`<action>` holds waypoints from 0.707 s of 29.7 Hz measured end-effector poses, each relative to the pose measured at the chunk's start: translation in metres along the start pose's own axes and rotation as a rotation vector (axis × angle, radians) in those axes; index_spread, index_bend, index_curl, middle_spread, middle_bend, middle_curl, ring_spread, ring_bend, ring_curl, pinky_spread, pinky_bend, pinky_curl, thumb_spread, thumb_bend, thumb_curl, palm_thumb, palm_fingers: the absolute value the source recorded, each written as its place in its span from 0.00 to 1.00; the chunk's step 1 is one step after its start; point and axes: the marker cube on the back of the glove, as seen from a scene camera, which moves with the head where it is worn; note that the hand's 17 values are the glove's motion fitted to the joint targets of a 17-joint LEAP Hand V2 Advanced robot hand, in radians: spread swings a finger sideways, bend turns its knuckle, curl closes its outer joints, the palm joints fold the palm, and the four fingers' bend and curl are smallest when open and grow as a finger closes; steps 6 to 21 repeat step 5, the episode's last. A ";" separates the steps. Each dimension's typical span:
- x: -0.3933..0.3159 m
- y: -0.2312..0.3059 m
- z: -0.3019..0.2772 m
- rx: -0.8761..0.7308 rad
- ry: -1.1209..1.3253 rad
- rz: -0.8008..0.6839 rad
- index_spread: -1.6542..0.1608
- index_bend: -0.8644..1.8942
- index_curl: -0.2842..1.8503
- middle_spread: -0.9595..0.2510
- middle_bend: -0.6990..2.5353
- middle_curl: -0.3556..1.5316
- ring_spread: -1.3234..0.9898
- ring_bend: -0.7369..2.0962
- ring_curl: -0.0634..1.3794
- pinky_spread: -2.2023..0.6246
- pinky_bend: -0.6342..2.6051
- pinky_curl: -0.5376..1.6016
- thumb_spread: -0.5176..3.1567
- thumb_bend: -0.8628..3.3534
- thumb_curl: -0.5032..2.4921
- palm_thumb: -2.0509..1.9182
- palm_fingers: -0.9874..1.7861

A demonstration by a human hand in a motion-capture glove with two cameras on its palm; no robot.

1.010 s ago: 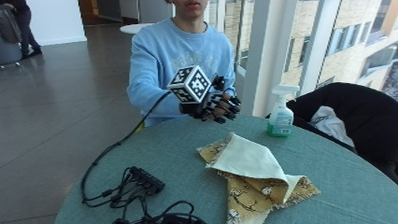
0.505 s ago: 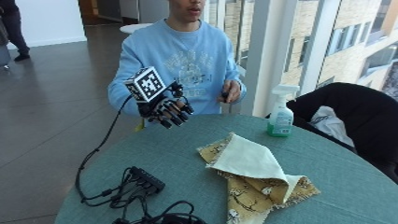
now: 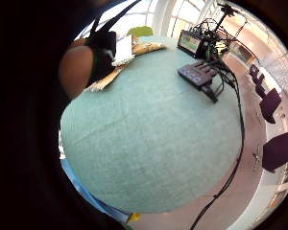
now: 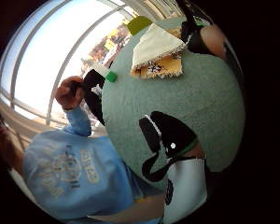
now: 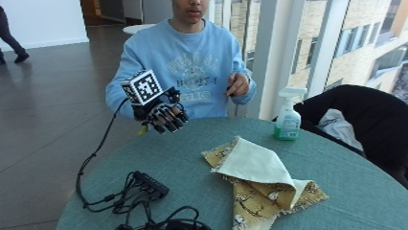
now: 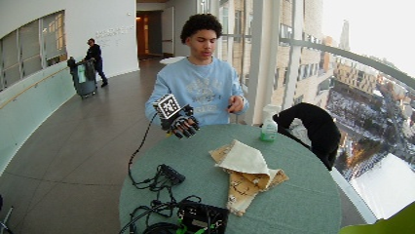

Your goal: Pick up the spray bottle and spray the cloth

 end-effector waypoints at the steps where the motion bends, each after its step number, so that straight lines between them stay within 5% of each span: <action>1: 0.001 -0.001 -0.001 0.000 0.006 -0.002 0.73 0.37 0.31 0.72 0.27 0.39 0.56 0.34 0.29 0.83 0.25 0.41 0.43 0.20 0.28 0.67 0.64; 21: 0.002 -0.002 -0.003 0.000 0.015 0.002 0.73 0.38 0.31 0.72 0.27 0.39 0.56 0.34 0.29 0.83 0.25 0.41 0.43 0.20 0.28 0.68 0.65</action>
